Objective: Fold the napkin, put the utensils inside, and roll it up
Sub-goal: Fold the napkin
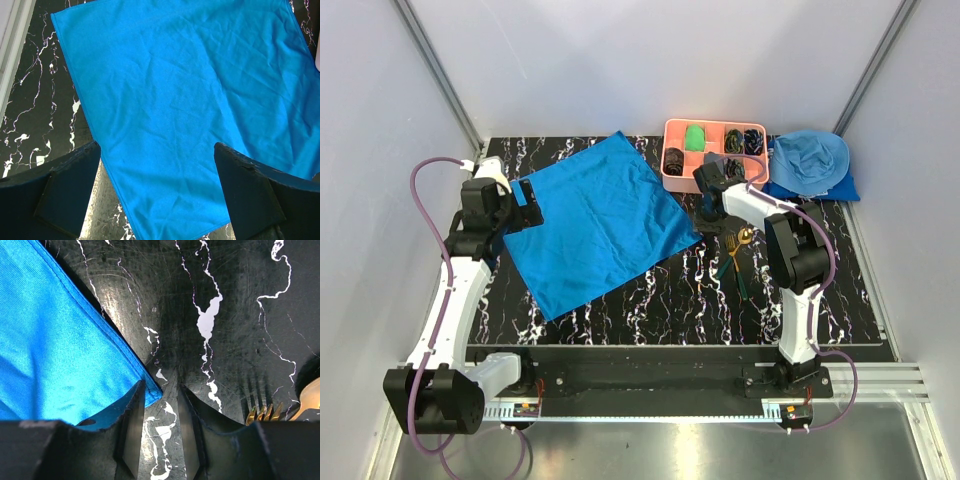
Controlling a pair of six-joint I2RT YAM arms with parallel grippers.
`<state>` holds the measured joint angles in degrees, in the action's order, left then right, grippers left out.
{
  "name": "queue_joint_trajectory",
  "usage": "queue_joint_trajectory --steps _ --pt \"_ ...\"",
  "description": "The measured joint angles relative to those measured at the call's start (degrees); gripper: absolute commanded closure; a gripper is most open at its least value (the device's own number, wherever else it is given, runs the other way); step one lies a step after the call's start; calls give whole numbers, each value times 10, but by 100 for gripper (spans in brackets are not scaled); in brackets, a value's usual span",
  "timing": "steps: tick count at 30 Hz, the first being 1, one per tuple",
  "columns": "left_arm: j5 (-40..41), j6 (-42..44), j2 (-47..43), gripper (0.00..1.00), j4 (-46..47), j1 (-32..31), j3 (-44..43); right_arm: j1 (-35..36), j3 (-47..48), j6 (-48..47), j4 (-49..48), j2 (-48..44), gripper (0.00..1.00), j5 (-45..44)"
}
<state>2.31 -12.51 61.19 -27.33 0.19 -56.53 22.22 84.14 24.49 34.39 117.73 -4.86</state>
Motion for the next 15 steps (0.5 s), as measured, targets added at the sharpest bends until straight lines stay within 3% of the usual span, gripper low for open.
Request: queue_joint_trajectory --steps 15 --pt "-6 0 0 1 0 0 0 3 -20 19 -3 -13 58 47"
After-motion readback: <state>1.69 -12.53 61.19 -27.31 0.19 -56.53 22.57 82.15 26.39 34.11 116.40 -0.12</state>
